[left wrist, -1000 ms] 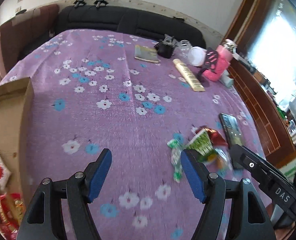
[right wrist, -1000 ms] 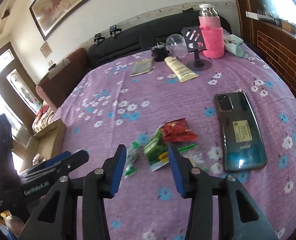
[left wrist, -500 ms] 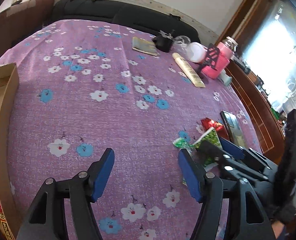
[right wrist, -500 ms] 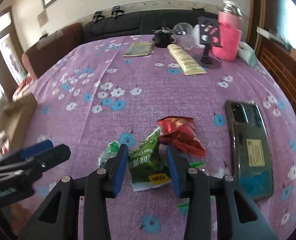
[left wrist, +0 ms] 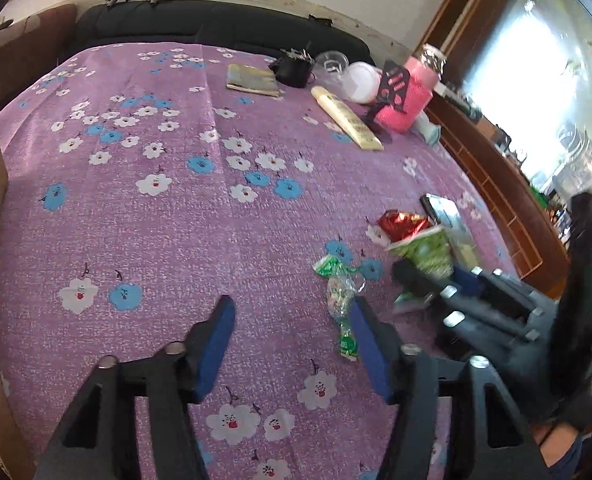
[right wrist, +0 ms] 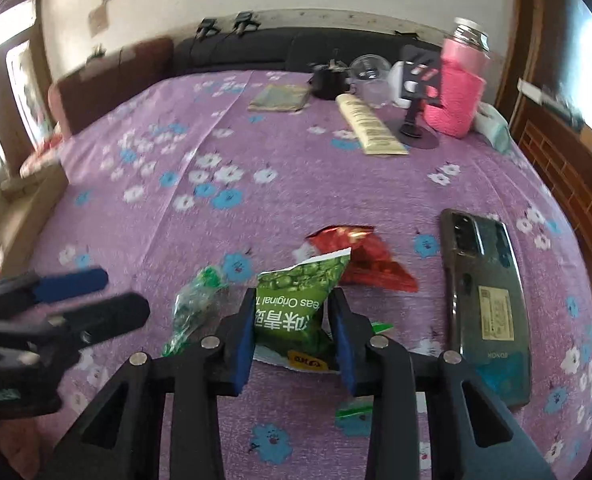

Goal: Organize snacks
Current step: 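Grasp the clear-green candy with the left gripper while the right grasps the green pea bag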

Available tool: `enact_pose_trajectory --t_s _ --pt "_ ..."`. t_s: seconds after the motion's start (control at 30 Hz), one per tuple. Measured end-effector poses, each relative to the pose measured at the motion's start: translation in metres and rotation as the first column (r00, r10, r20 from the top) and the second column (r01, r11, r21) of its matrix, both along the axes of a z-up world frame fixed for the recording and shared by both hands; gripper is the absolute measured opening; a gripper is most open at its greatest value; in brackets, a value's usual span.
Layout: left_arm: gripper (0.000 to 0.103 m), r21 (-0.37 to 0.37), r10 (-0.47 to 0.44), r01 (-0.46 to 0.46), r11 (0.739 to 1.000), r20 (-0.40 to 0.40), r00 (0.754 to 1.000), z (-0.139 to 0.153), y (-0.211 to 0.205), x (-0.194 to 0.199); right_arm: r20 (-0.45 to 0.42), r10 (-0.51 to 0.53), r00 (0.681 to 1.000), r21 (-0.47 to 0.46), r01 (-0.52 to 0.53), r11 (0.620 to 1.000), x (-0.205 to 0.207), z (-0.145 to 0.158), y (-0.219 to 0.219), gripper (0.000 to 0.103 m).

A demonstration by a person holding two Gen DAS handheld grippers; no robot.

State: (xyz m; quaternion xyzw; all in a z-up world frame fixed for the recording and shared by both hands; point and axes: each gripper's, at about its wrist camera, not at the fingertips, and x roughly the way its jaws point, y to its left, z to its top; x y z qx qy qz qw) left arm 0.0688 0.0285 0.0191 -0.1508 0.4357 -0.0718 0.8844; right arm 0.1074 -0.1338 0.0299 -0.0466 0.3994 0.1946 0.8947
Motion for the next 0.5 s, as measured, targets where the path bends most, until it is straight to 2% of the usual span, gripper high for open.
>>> enact_pose_trajectory --t_s 0.07,0.17,0.5 --pt "0.041 0.029 -0.015 0.015 0.999 -0.006 1.0 -0.002 -0.007 0.001 -0.001 -0.024 1.0 0.048 0.024 0.999 0.001 0.004 -0.008 0.033" --pt "0.032 0.078 -0.042 0.042 0.996 -0.012 0.999 -0.003 -0.021 0.003 0.006 -0.031 0.999 0.079 0.031 0.996 -0.001 0.008 -0.012 0.033" --pt "0.032 0.137 -0.055 0.058 0.989 -0.03 0.998 -0.007 -0.044 0.015 -0.009 -0.061 0.998 0.107 0.061 0.992 0.0 0.009 -0.019 0.033"
